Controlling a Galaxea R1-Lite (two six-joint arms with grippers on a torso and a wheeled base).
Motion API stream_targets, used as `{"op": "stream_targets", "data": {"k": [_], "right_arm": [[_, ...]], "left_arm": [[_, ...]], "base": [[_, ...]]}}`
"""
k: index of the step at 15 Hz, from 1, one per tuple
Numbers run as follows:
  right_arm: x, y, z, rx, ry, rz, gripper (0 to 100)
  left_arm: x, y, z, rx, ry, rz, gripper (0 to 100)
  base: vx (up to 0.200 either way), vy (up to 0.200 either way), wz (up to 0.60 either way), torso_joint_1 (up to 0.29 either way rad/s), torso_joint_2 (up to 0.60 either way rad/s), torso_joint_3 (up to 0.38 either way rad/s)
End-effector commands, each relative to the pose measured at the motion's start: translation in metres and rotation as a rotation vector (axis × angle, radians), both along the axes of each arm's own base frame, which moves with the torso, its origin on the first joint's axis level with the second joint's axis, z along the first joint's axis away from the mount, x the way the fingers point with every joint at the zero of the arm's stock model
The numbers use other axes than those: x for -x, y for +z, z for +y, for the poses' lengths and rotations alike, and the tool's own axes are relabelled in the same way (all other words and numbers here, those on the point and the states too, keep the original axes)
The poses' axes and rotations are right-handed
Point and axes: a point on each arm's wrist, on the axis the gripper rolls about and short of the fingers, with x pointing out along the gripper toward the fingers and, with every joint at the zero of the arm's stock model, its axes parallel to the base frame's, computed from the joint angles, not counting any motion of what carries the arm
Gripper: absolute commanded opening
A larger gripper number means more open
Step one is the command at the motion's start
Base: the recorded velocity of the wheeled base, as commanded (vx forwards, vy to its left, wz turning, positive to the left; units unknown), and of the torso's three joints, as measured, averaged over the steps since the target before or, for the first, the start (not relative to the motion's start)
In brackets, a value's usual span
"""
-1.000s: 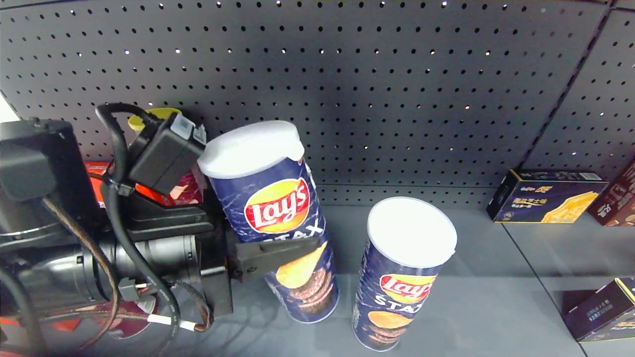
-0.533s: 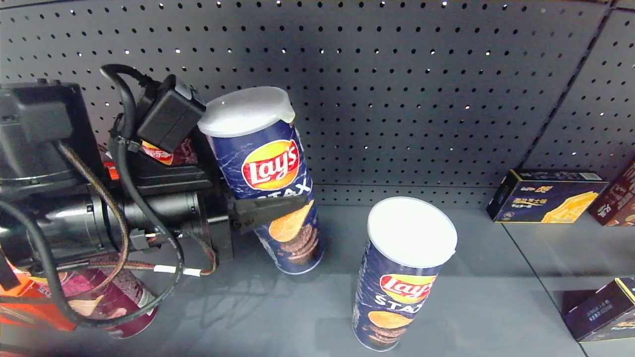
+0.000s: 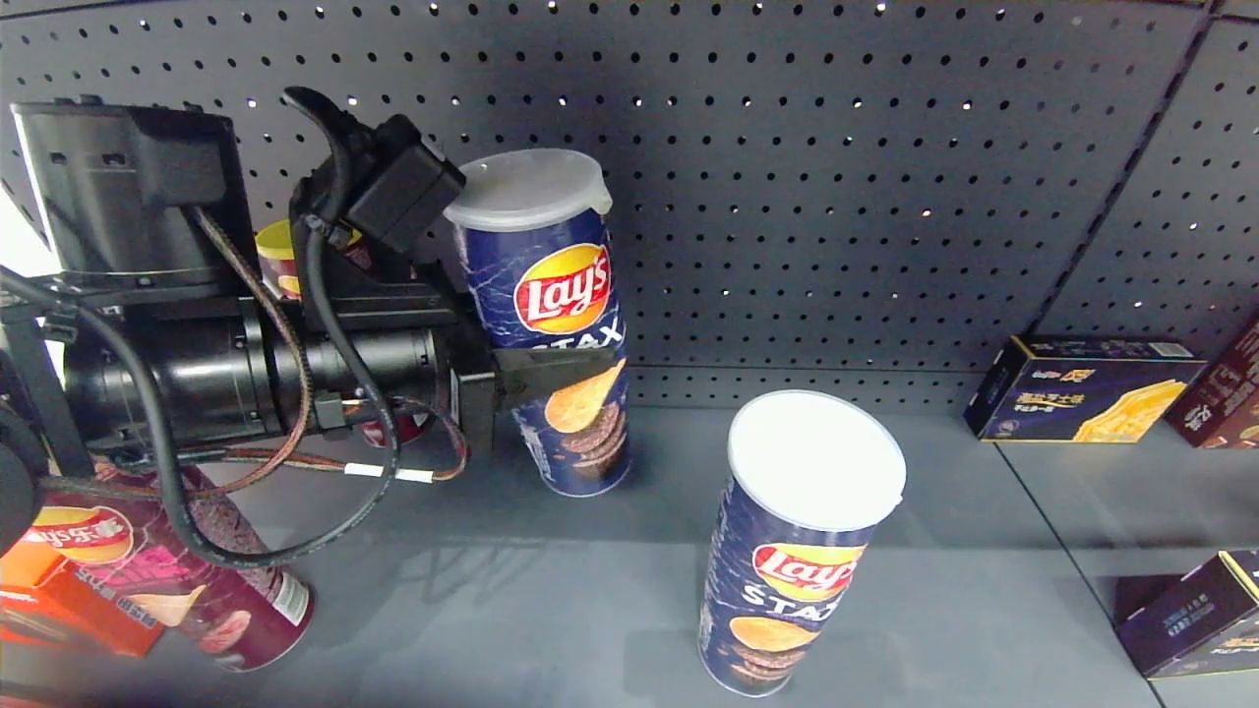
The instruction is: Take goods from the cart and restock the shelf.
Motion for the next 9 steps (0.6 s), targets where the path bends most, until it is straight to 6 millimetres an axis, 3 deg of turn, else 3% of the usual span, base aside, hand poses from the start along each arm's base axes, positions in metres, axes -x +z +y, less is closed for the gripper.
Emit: {"op": "stream_targets", "data": {"k": [1, 4, 9], "right_arm": [[0.0, 0.0, 0.0, 0.0, 0.0, 0.0, 100], [0.0, 0.0, 0.0, 0.0, 0.0, 0.0, 100], [0.0, 0.0, 0.0, 0.0, 0.0, 0.0, 100]], "left_arm": [[0.003, 0.001, -0.007, -0.004, -0.026, 0.008, 0], [-0.001, 0.006, -0.013, -0.01, -0.044, 0.03, 0], [-0.034, -0.003, -0.036, -0.021, -0.078, 0.062, 0]], "base": [[0.0, 0.0, 0.0, 0.0, 0.0, 0.0], [0.0, 0.0, 0.0, 0.0, 0.0, 0.0], [0.0, 0.0, 0.0, 0.0, 0.0, 0.0]]}}
